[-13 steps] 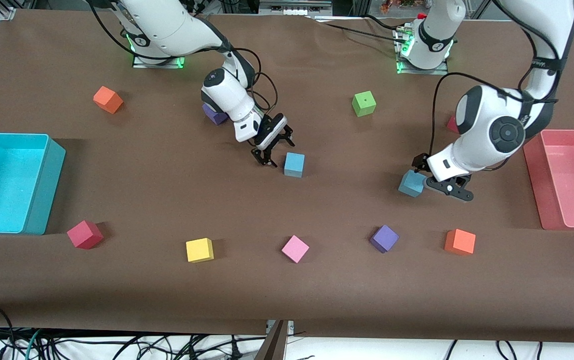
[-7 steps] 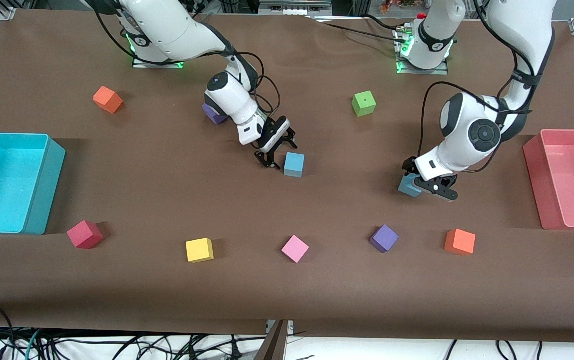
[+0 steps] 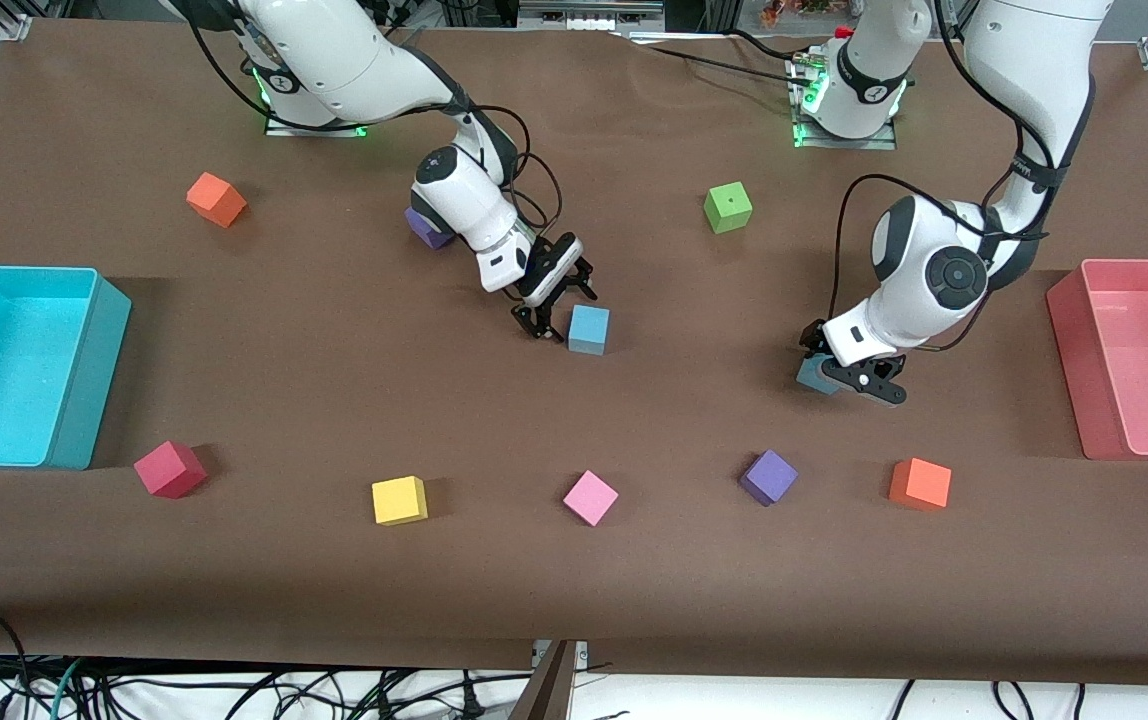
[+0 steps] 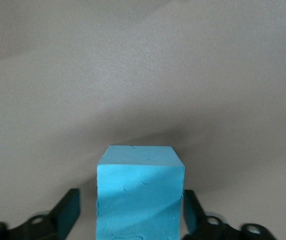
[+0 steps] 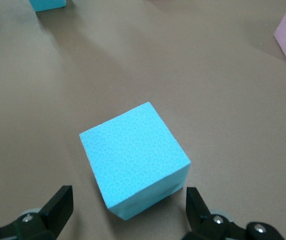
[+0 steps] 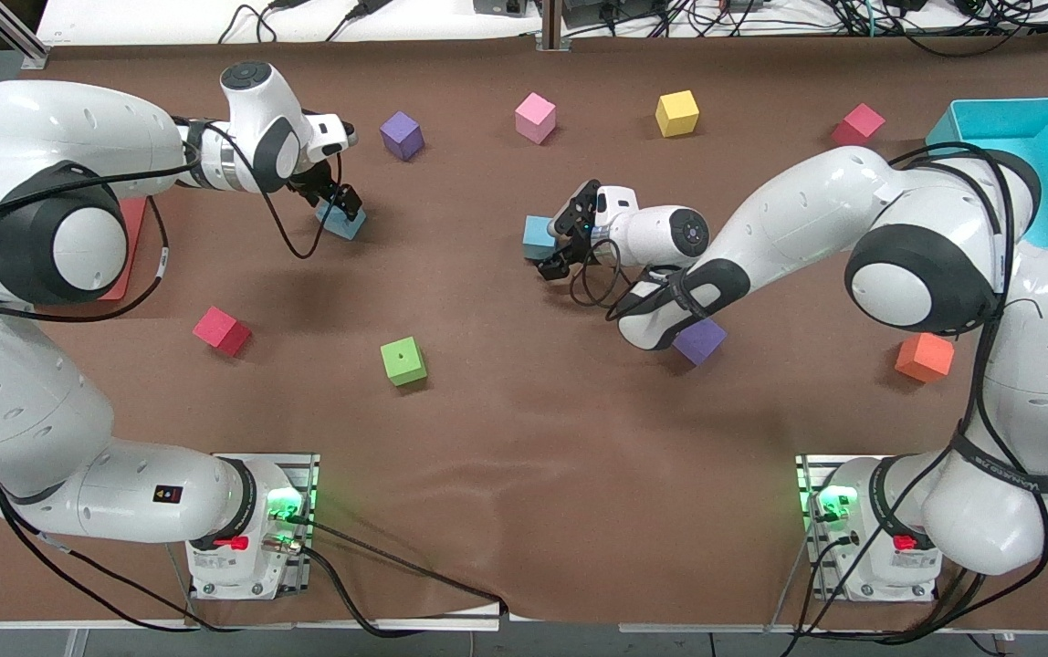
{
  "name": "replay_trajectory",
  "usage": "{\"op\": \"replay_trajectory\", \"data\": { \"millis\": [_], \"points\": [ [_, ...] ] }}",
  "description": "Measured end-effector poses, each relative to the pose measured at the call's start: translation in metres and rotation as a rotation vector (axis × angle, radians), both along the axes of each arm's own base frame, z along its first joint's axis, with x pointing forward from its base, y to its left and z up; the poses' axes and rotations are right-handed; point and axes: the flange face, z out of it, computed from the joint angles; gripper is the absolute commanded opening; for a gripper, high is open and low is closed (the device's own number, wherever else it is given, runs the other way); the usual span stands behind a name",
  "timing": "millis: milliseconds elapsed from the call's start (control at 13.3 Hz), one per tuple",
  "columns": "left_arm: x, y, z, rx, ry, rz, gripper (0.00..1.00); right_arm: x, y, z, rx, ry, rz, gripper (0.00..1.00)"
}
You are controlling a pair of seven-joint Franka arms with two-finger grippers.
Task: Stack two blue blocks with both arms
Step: 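Lift the cube with the left gripper and carry it toward the first cube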
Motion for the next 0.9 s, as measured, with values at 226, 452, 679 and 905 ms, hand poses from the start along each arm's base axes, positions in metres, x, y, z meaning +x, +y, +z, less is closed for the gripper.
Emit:
{"op": "replay_trajectory", "data": {
  "millis": [226, 452, 679, 905],
  "points": [
    [0.0, -0.003, 0.0, -0.002, -0.002, -0.008, 0.19, 0.001, 0.001, -0.002, 0.0, -0.001, 0.0, 1.0],
    [0.0, -0.004, 0.001, -0.003, -0.004, -0.011, 0.18, 0.001, 0.0, -0.004, -0.001, 0.001, 0.0, 1.0],
    [0.002, -0.01, 0.004, -0.007, -0.009, -0.019, 0.15, 0.0, 0.0, -0.007, -0.005, 0.006, 0.001, 1.0],
    [0.008, -0.029, 0.027, -0.015, 0.008, -0.033, 0.16, -0.001, -0.001, -0.011, -0.01, 0.01, 0.003, 1.0]
  ]
}}
